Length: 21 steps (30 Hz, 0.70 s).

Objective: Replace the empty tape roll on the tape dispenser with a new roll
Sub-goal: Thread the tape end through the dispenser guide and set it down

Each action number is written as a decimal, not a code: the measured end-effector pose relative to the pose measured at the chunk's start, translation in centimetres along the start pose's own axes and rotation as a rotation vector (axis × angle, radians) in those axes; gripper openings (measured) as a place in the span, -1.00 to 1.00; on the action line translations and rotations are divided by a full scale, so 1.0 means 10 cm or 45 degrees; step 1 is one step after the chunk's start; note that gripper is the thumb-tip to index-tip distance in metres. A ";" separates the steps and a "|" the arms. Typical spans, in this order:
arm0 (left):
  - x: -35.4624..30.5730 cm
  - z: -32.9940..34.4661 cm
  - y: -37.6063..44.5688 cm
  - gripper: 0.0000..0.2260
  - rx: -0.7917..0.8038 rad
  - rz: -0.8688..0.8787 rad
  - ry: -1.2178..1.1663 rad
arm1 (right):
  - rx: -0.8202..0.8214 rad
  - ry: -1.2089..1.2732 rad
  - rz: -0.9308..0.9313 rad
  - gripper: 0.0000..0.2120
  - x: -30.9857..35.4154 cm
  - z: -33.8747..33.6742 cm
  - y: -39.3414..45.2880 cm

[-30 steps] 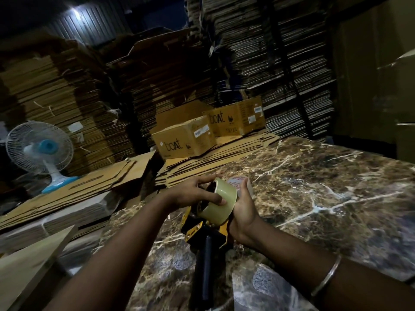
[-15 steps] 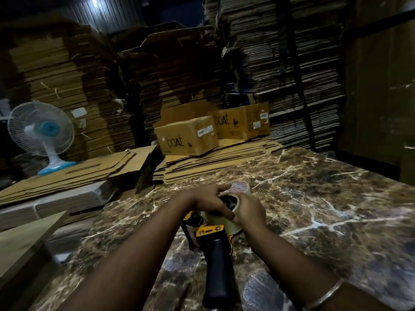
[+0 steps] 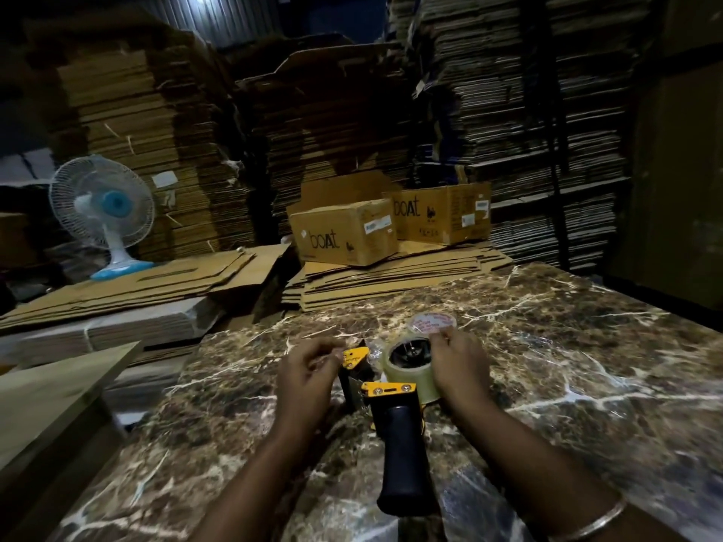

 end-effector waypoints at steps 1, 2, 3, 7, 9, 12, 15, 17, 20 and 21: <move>0.11 0.02 -0.05 -0.87 0.012 -0.044 -0.018 | 0.007 -0.051 -0.057 -0.64 0.07 -0.01 -0.04; 0.20 0.04 -0.10 -0.89 0.033 -0.098 -0.055 | 0.009 -0.115 -0.123 -0.61 0.13 -0.01 -0.08; 0.27 0.05 -0.12 -0.87 0.048 -0.151 -0.103 | 0.006 -0.180 -0.212 -0.59 0.23 -0.02 -0.12; 0.37 0.11 -0.16 -0.86 0.083 -0.275 -0.211 | 0.100 -0.117 -0.593 -0.74 0.66 0.04 -0.37; 0.37 0.17 -0.19 -0.86 0.119 -0.286 -0.186 | 0.249 -0.017 -0.723 -0.75 0.79 0.15 -0.51; 0.44 0.23 -0.21 -0.85 0.149 -0.381 -0.343 | 0.581 -0.048 -0.778 -0.68 0.84 0.43 -0.70; 0.45 0.25 -0.20 -0.82 0.191 -0.412 -0.438 | 0.716 -0.256 -0.789 -0.64 0.84 0.61 -0.84; 0.46 0.26 -0.19 -0.81 0.212 -0.424 -0.454 | 0.705 -0.385 -0.794 -0.69 0.88 0.66 -0.86; 0.50 0.27 -0.17 -0.82 0.222 -0.433 -0.436 | 0.672 -0.492 -0.794 -0.78 0.90 0.68 -0.86; 0.48 0.27 -0.17 -0.82 0.221 -0.434 -0.426 | 0.657 -0.492 -0.779 -0.78 0.89 0.67 -0.86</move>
Point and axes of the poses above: each hand's wrist, its own y-axis towards the middle knuckle, its own z-axis out of the palm, x = y × z, the point moved 10 cm from there along y, towards the middle knuckle, and after that the axes turned 13 degrees about y, right-handed, at the moved point
